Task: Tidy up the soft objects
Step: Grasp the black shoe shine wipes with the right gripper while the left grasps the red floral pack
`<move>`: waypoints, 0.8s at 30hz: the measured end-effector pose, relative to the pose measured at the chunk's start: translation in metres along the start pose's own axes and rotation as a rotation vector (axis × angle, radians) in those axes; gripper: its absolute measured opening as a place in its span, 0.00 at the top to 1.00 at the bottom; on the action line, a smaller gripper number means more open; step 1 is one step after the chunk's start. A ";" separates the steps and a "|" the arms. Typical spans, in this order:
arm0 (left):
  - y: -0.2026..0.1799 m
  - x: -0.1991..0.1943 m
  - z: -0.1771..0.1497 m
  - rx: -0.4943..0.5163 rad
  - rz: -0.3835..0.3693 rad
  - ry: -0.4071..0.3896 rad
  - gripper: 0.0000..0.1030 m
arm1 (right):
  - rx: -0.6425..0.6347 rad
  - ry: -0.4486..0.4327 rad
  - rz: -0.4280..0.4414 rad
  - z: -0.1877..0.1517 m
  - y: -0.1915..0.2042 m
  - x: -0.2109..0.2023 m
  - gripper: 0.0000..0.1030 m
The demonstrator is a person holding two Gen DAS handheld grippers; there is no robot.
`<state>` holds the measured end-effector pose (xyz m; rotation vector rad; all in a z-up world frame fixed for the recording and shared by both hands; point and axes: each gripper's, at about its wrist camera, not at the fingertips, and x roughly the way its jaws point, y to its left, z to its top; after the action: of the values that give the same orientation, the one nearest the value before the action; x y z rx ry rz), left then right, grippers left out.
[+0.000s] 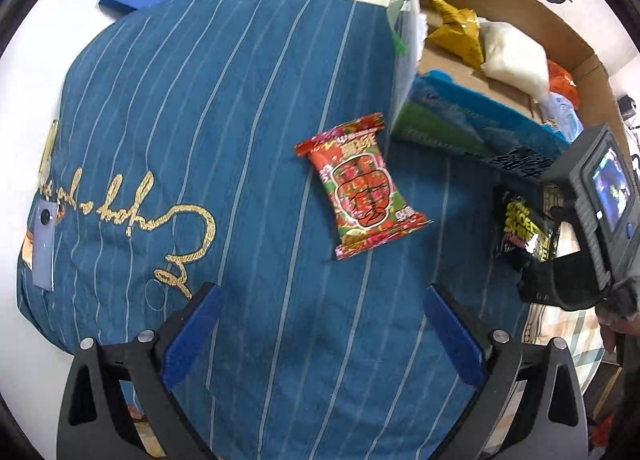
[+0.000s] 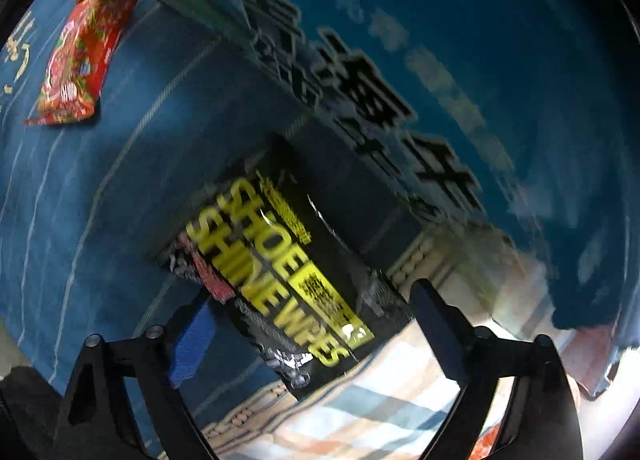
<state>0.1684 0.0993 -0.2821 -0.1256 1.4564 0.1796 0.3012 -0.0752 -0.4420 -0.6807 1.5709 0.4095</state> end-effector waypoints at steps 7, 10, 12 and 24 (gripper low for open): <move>0.010 0.010 0.005 -0.024 -0.013 0.021 0.00 | 0.240 0.056 0.141 -0.002 -0.016 -0.002 0.43; 0.012 0.011 0.007 -0.035 -0.024 0.023 0.00 | 0.350 0.069 0.268 -0.005 -0.022 -0.007 0.45; 0.013 0.012 0.007 -0.039 -0.029 0.026 0.00 | 0.359 0.067 0.318 -0.003 -0.021 -0.014 0.45; 0.025 0.018 0.002 -0.061 -0.033 0.033 0.00 | 0.158 -0.004 0.139 0.018 -0.074 -0.019 0.22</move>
<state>0.1676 0.1252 -0.2986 -0.2024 1.4813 0.1958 0.3627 -0.1165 -0.4158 -0.4513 1.6330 0.3840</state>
